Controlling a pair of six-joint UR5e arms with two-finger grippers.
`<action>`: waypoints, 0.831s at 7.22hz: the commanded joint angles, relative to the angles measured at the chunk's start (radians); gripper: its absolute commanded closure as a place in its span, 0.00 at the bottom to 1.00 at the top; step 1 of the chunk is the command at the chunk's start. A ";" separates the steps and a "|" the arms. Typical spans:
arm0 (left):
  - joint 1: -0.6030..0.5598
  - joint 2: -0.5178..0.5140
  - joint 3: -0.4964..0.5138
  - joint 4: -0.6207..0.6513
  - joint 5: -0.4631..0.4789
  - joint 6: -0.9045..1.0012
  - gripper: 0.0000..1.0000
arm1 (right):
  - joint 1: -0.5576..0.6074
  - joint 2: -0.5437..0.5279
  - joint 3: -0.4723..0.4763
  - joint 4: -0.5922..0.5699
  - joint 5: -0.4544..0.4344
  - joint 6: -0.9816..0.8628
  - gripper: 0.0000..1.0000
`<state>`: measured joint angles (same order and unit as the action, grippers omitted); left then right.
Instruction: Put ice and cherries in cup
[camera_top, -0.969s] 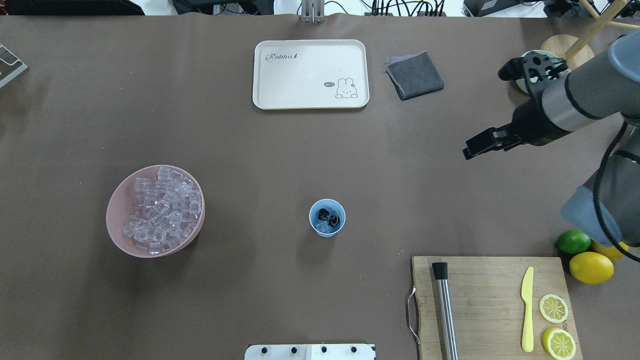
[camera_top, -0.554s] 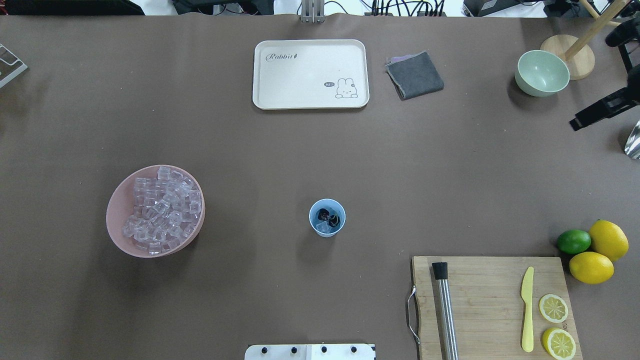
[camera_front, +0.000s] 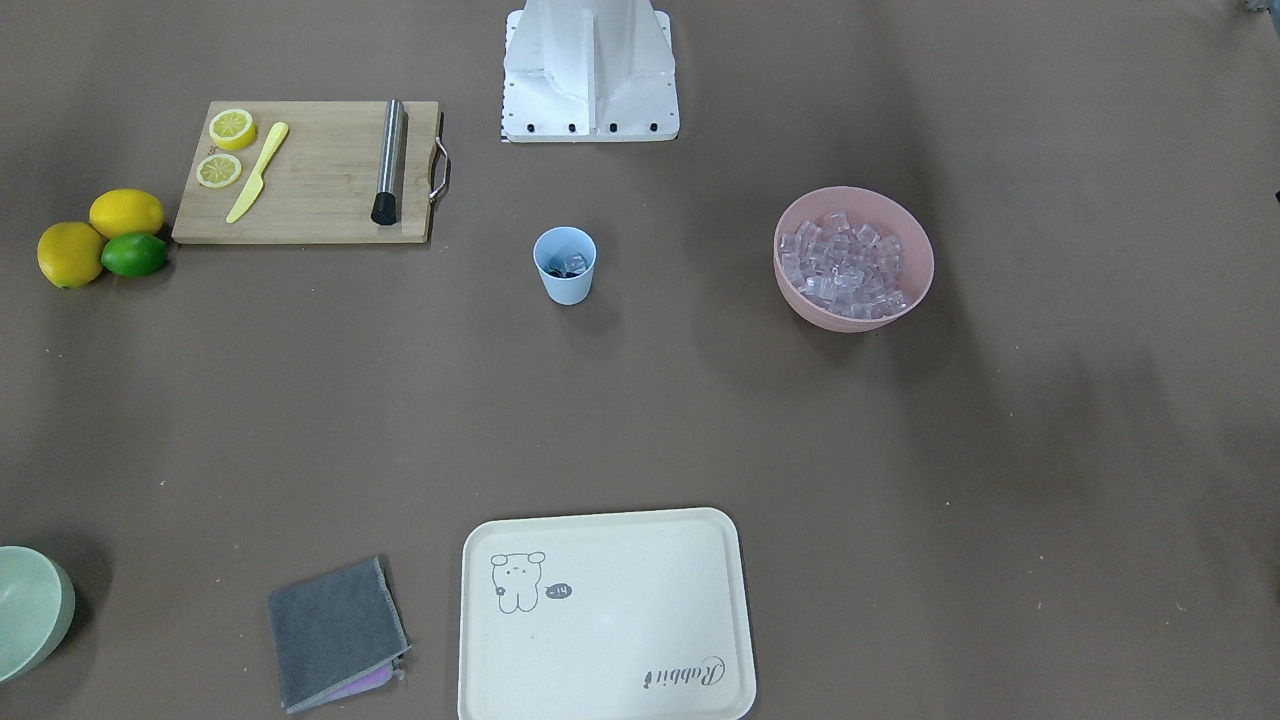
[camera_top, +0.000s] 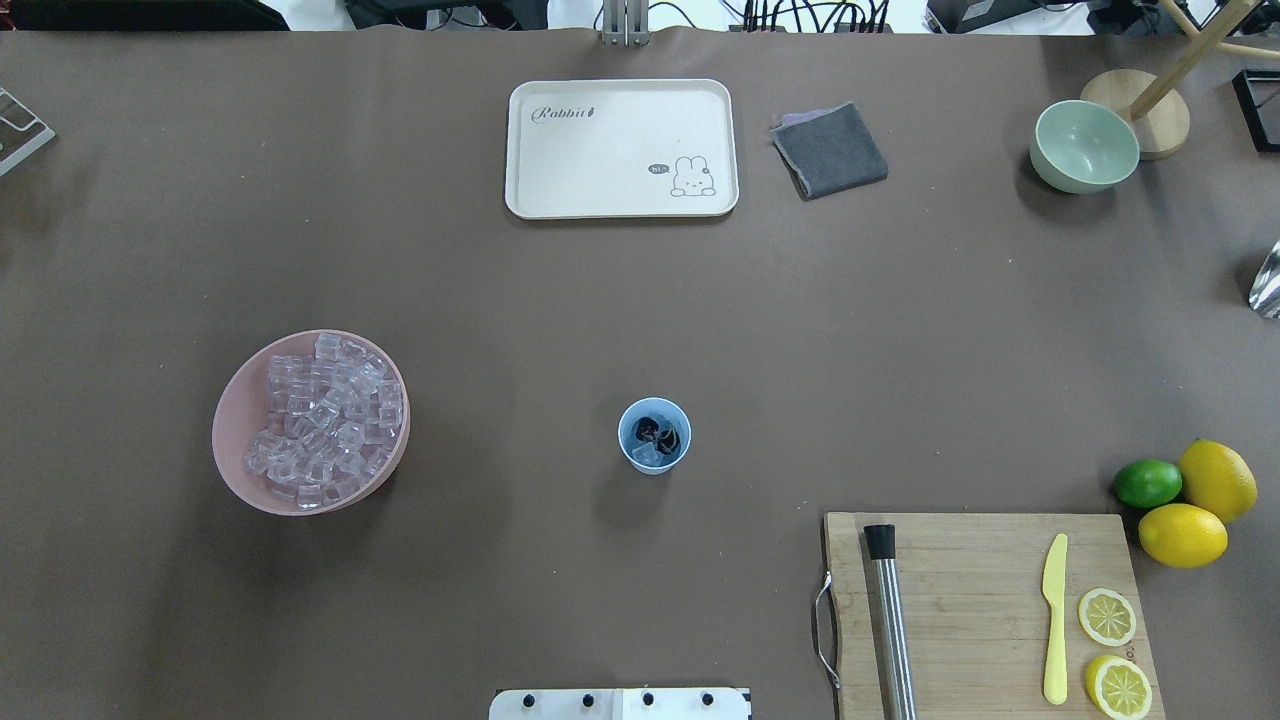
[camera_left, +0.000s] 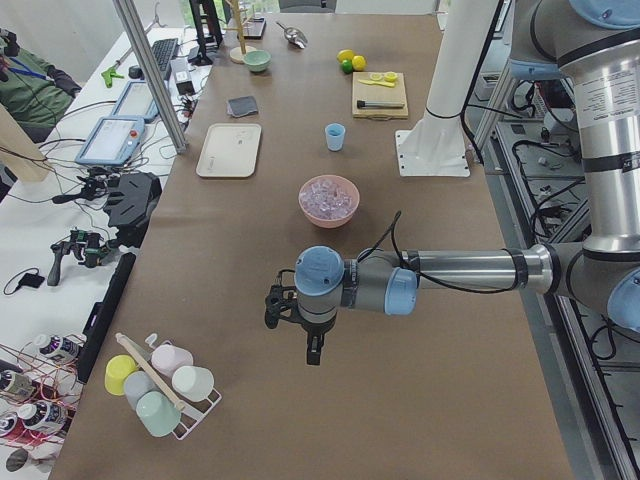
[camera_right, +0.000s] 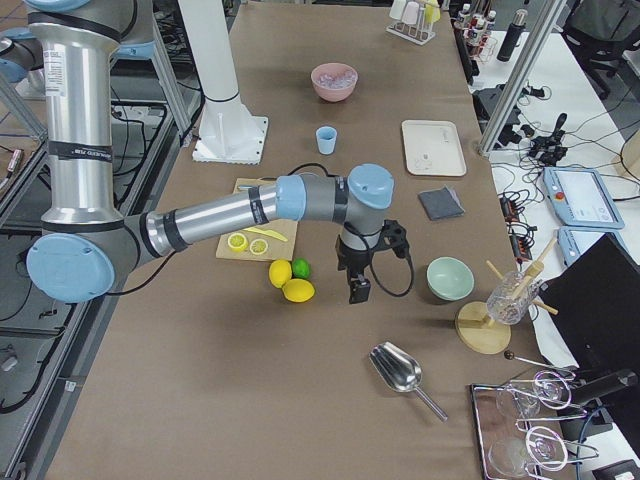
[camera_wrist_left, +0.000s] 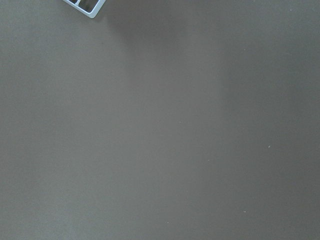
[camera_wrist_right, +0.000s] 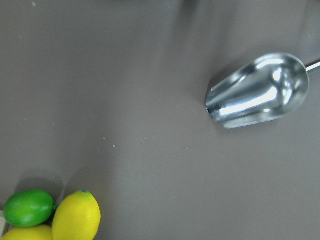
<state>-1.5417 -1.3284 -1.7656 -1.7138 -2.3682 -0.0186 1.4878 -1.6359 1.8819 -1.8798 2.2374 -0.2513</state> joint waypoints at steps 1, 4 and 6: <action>0.000 0.000 0.001 -0.001 0.000 0.002 0.02 | 0.012 -0.038 -0.116 -0.001 -0.001 -0.011 0.00; 0.000 0.000 0.002 -0.001 0.000 0.003 0.02 | 0.046 -0.035 -0.121 -0.001 -0.009 -0.008 0.00; 0.000 0.000 0.002 -0.001 0.000 0.005 0.02 | 0.068 -0.025 -0.115 0.001 -0.005 -0.009 0.00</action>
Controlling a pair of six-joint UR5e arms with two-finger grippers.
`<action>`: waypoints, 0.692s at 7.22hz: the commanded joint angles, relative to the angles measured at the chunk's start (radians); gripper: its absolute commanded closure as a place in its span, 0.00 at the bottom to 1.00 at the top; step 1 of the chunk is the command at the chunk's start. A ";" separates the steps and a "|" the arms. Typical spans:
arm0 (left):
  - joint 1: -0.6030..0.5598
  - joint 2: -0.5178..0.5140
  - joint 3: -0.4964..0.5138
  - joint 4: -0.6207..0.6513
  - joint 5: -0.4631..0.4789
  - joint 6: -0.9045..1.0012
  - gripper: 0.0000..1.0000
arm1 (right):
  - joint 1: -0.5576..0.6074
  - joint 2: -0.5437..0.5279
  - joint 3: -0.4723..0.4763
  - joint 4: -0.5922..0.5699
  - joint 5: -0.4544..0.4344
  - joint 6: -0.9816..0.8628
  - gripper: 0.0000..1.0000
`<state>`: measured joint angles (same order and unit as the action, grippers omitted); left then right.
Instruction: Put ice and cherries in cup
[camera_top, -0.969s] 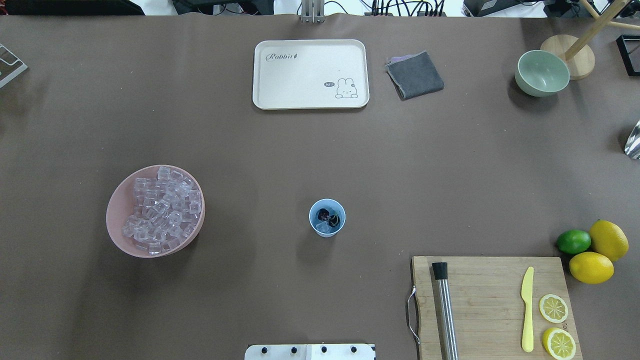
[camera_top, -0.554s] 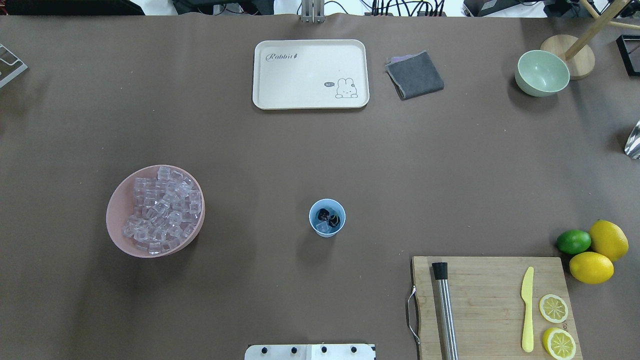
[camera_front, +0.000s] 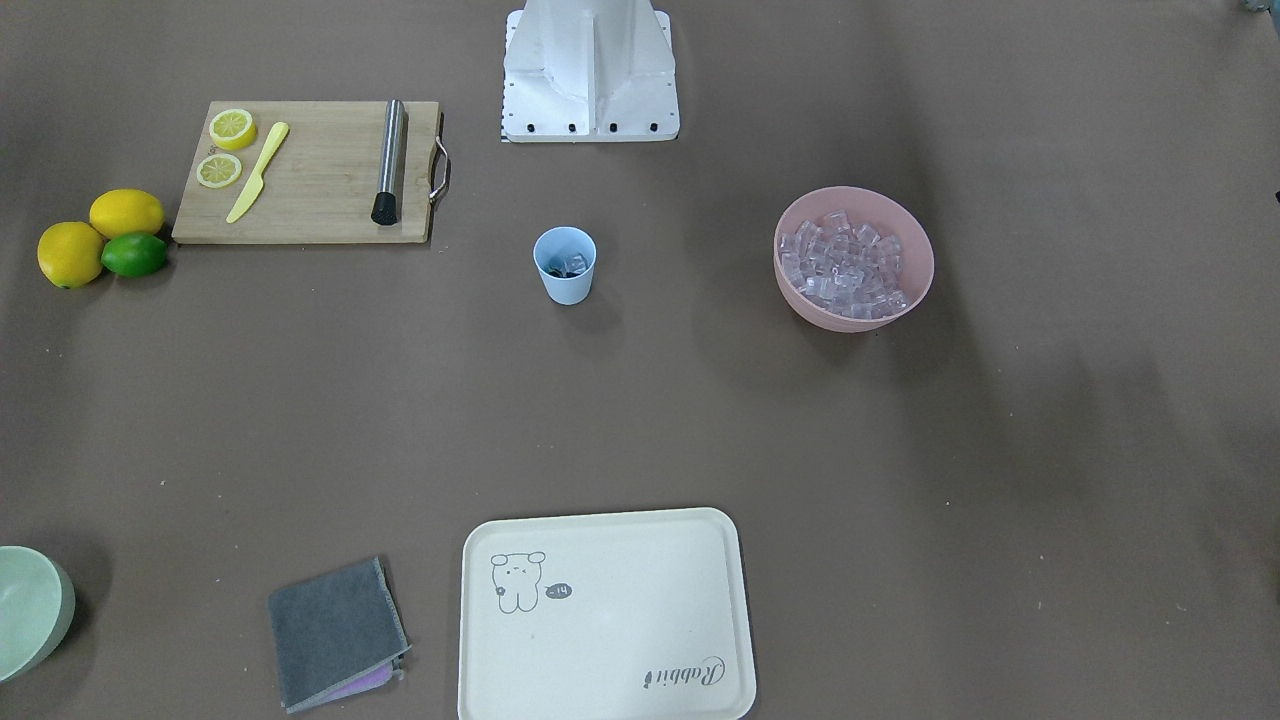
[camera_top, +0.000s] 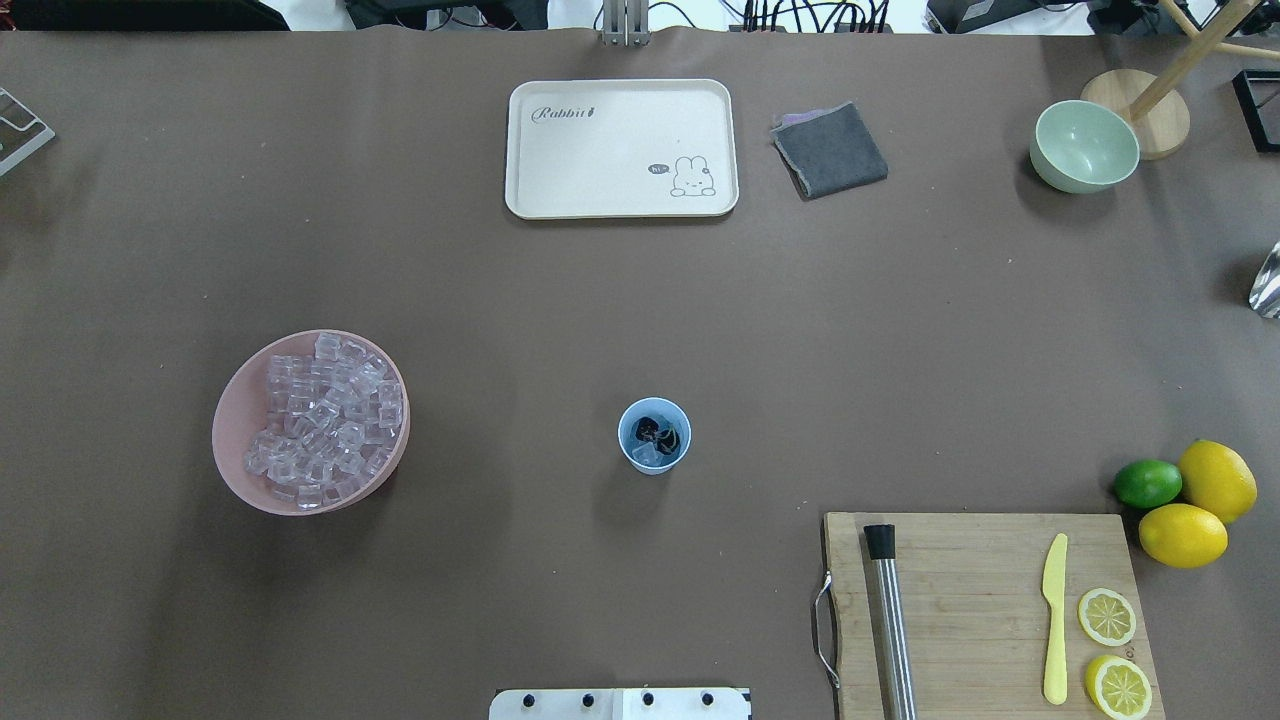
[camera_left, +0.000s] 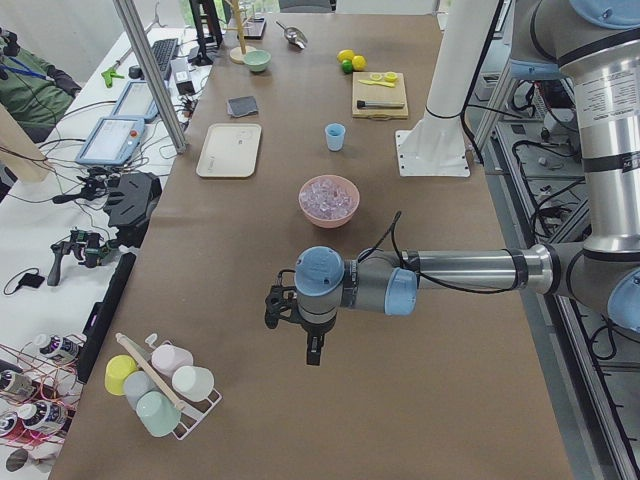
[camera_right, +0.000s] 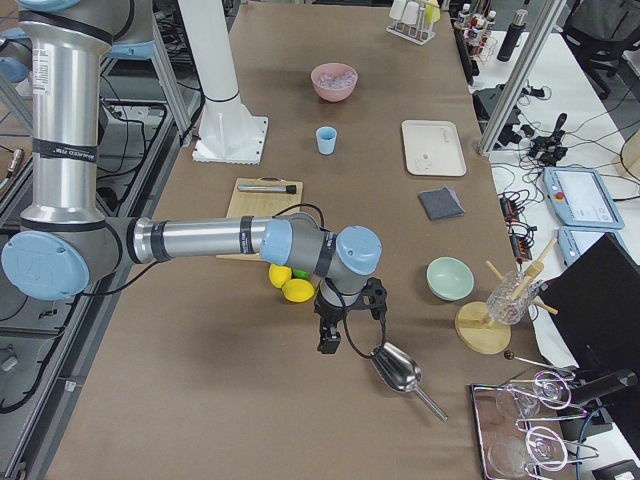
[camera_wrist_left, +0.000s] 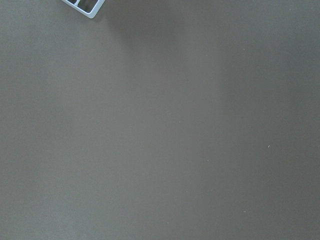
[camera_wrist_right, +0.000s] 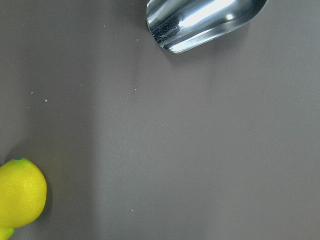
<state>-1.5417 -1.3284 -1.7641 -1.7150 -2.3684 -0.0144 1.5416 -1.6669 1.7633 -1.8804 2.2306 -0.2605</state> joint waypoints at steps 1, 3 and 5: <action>0.000 0.000 0.000 0.000 0.000 0.001 0.02 | 0.018 0.007 0.004 0.001 0.001 0.000 0.00; 0.000 -0.002 0.000 0.000 0.001 0.001 0.02 | 0.023 0.007 0.019 0.001 0.001 -0.002 0.00; 0.000 -0.006 0.000 0.000 0.000 0.001 0.02 | 0.023 0.003 0.013 0.001 0.009 0.000 0.00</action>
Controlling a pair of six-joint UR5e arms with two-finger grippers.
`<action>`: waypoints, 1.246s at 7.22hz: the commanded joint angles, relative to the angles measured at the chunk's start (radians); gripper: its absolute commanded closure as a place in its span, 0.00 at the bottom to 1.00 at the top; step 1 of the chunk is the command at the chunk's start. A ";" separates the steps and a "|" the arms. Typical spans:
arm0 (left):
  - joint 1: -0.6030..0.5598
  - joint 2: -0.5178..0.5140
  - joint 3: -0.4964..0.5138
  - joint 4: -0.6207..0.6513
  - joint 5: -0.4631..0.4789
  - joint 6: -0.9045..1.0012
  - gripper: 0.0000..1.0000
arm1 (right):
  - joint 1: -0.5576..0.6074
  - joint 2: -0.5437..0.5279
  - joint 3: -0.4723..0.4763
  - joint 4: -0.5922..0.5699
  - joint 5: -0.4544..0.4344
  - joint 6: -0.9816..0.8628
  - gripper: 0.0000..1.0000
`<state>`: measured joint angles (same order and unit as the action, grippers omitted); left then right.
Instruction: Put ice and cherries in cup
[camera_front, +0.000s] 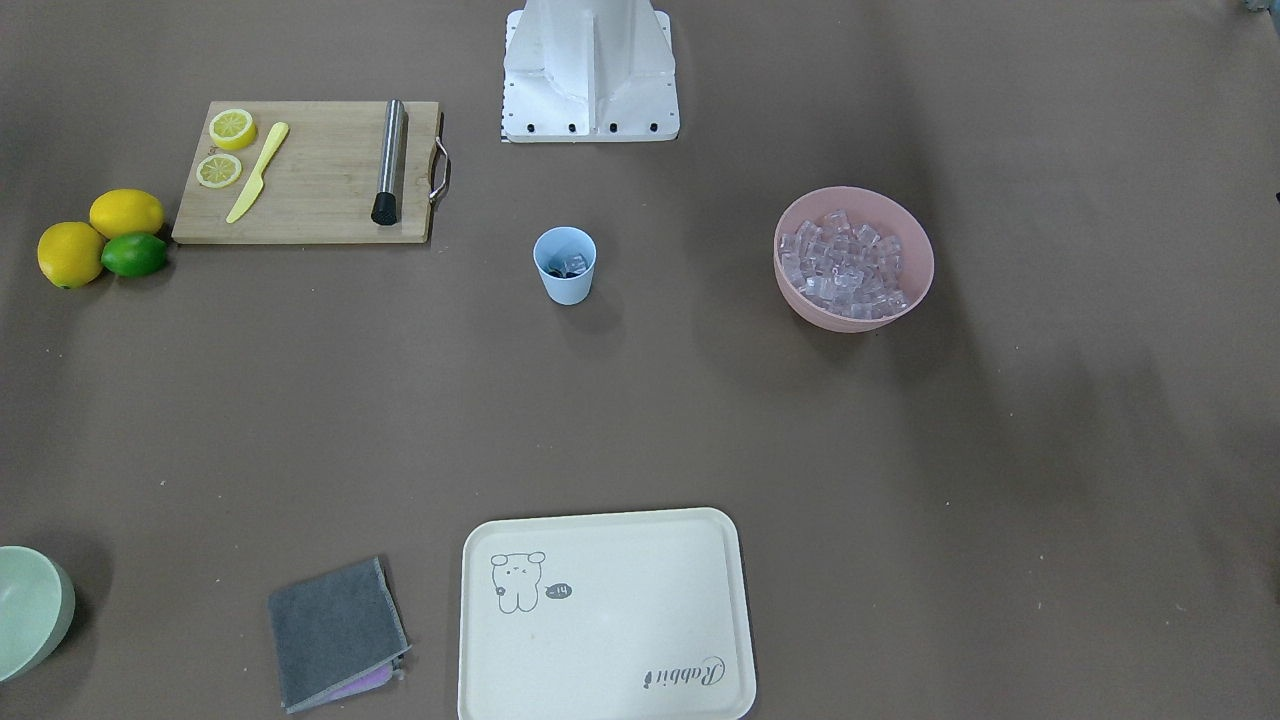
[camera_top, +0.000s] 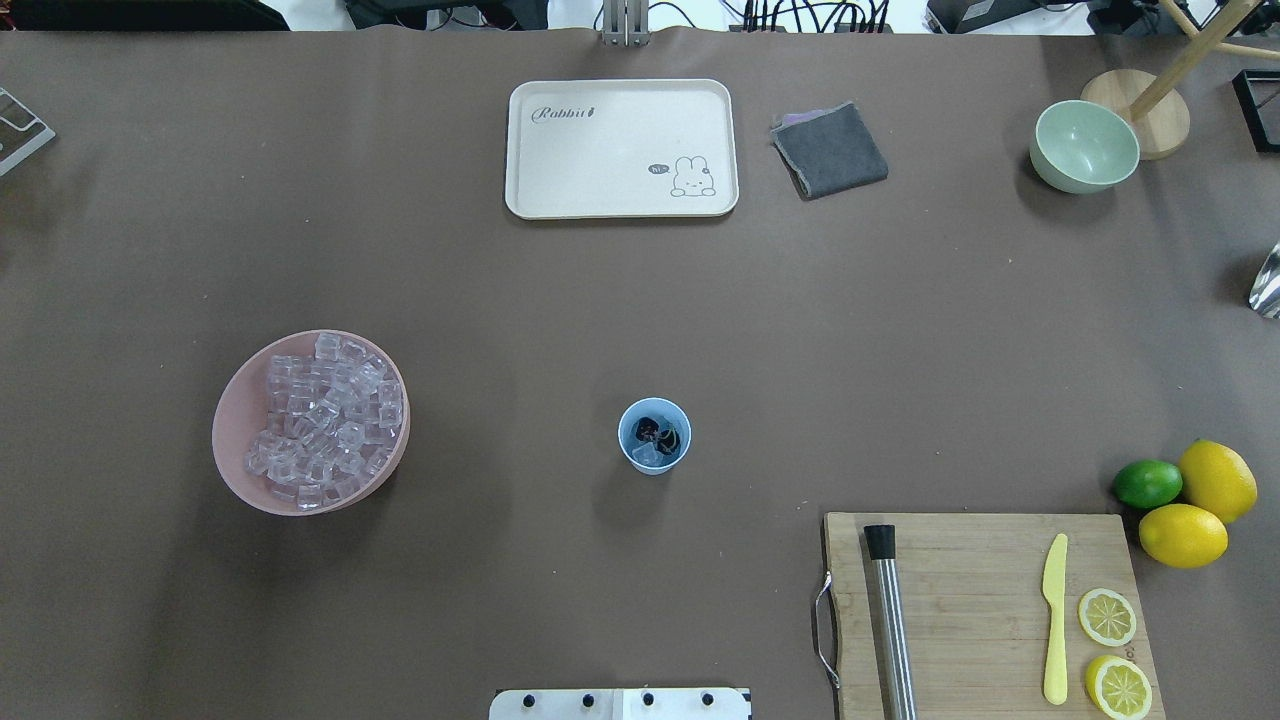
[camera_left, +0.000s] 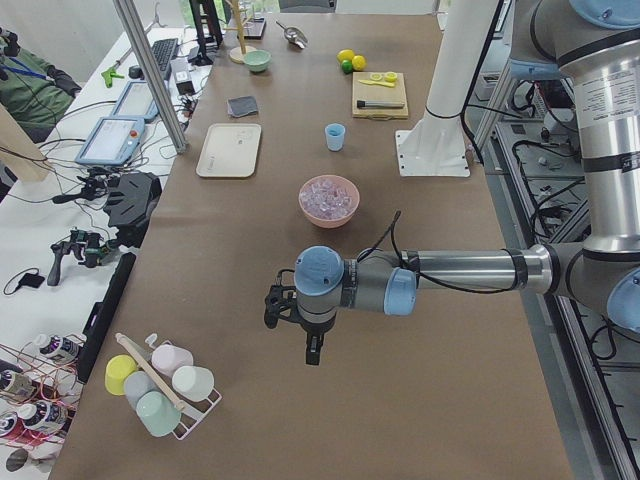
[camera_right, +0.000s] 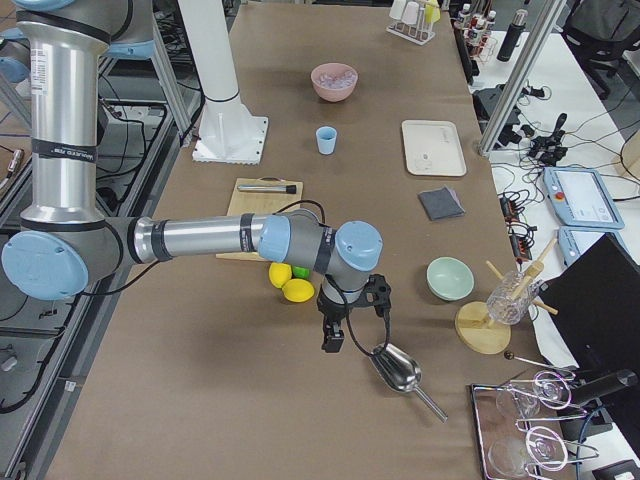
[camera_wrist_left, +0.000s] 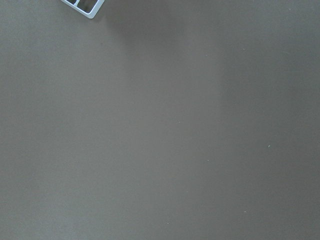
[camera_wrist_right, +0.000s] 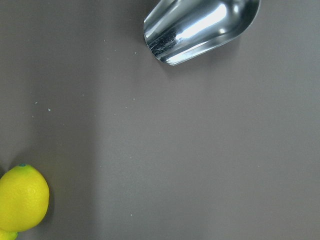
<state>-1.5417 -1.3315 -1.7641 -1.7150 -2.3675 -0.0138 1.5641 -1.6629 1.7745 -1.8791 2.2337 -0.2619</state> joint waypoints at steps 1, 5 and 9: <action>0.000 -0.003 0.000 0.000 0.001 0.000 0.02 | 0.001 -0.014 0.005 0.000 0.010 -0.003 0.00; 0.003 -0.005 0.000 0.000 0.001 0.002 0.02 | 0.004 -0.049 0.005 0.000 -0.002 -0.017 0.00; 0.003 0.002 -0.002 0.000 -0.001 0.002 0.02 | 0.002 -0.060 0.002 0.000 0.001 -0.016 0.00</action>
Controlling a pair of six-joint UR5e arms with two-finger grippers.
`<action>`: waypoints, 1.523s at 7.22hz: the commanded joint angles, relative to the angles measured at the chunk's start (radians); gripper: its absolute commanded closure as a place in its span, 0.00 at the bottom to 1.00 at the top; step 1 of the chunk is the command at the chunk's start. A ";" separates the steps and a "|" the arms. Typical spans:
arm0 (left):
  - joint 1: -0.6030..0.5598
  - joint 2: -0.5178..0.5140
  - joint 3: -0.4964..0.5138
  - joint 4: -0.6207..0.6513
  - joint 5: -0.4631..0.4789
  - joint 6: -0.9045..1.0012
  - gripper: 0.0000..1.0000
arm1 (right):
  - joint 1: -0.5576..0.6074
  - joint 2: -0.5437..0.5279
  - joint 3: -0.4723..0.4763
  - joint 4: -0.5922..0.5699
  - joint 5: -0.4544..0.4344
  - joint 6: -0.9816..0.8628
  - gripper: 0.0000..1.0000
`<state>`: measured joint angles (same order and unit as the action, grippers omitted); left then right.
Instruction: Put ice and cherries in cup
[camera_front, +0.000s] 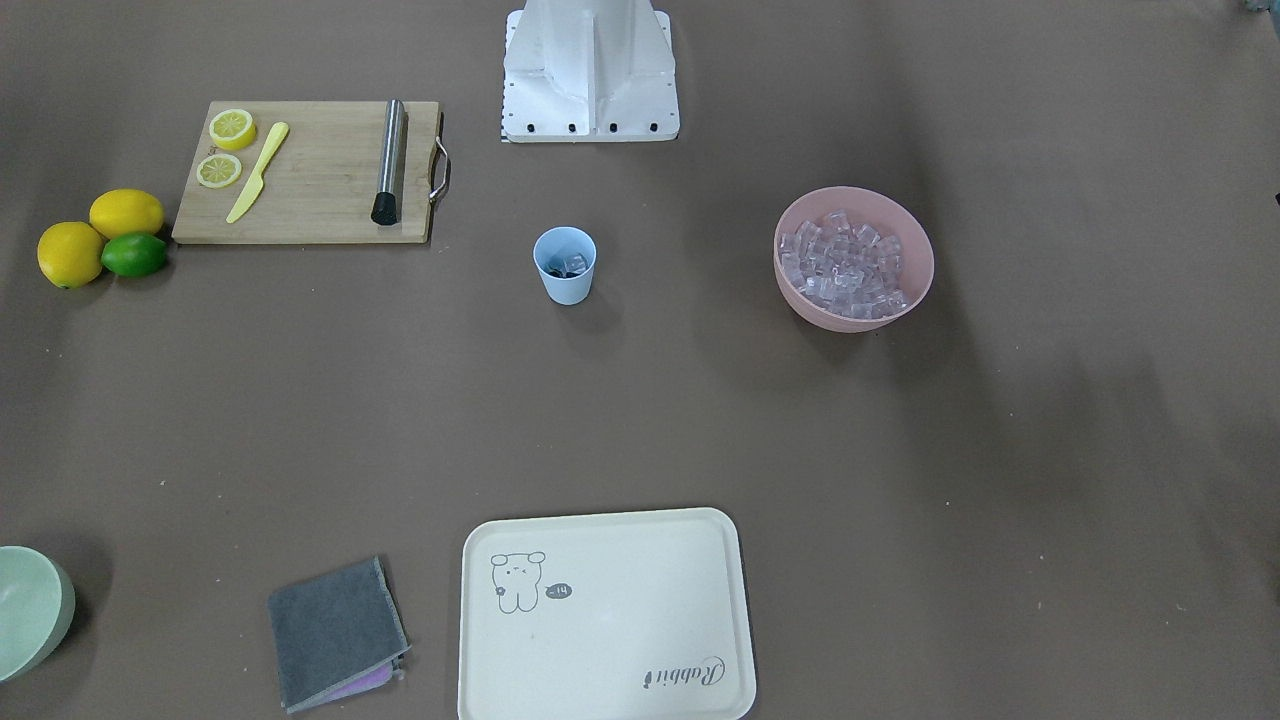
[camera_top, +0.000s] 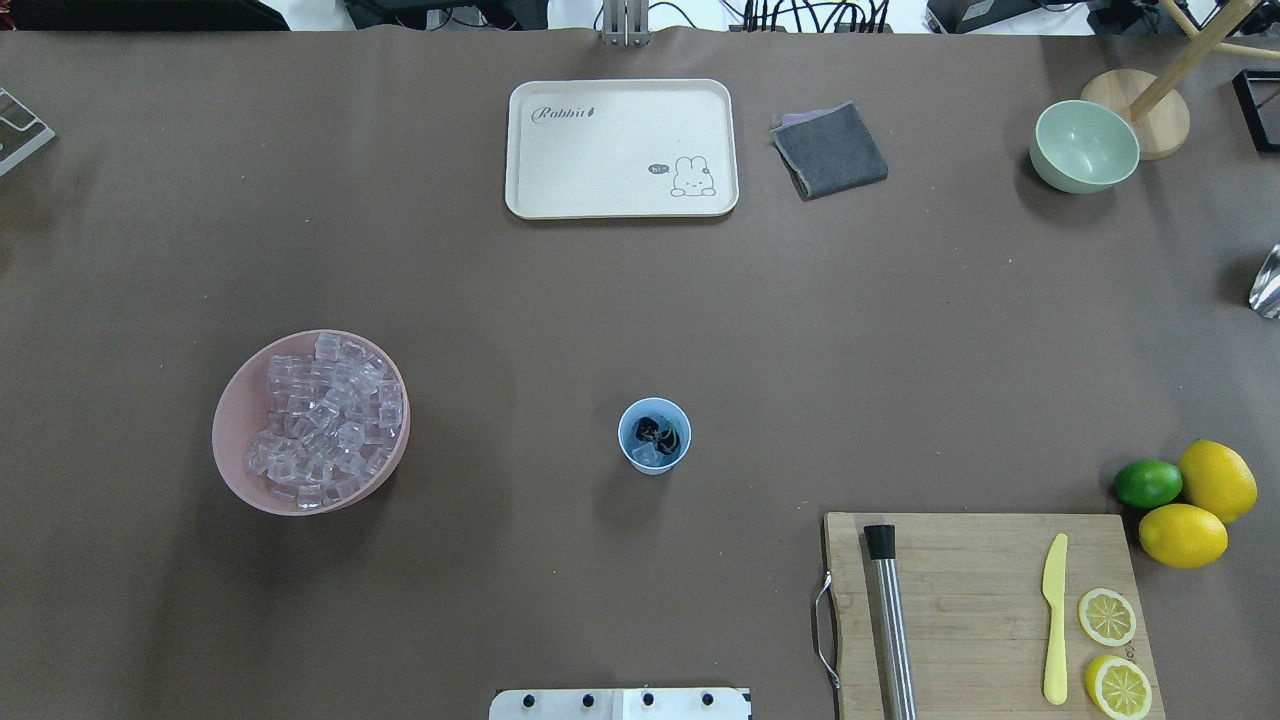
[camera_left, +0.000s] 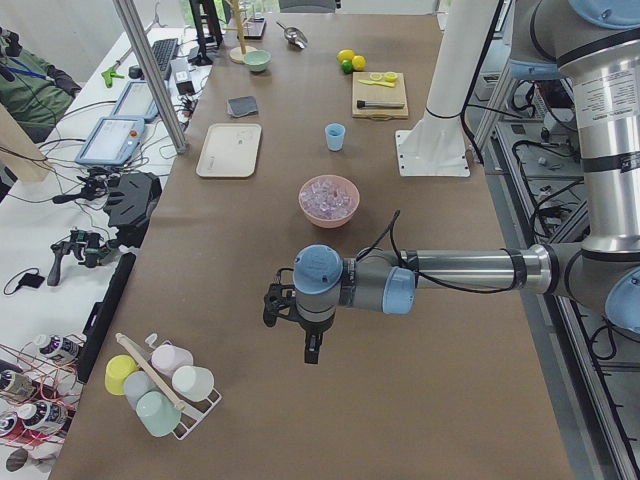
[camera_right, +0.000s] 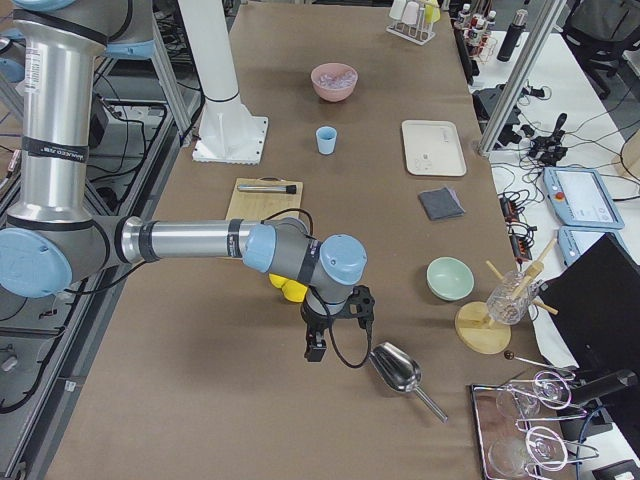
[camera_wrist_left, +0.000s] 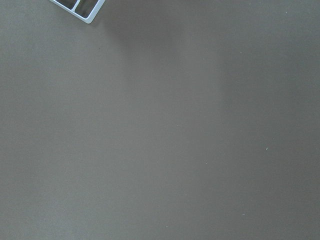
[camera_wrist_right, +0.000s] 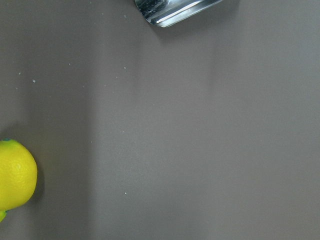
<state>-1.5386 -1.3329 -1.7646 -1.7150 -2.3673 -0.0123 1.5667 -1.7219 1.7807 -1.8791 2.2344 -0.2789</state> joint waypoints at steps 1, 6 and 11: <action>0.000 0.004 -0.001 0.000 0.000 0.000 0.02 | -0.001 -0.002 0.000 0.000 -0.001 0.001 0.00; 0.000 0.006 -0.001 0.000 -0.001 0.000 0.02 | -0.001 -0.005 0.012 0.000 0.001 0.000 0.00; 0.000 0.006 -0.001 0.000 -0.001 0.000 0.02 | 0.001 -0.005 0.025 0.000 -0.001 0.000 0.00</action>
<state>-1.5386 -1.3269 -1.7656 -1.7150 -2.3680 -0.0123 1.5675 -1.7272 1.8054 -1.8791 2.2335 -0.2792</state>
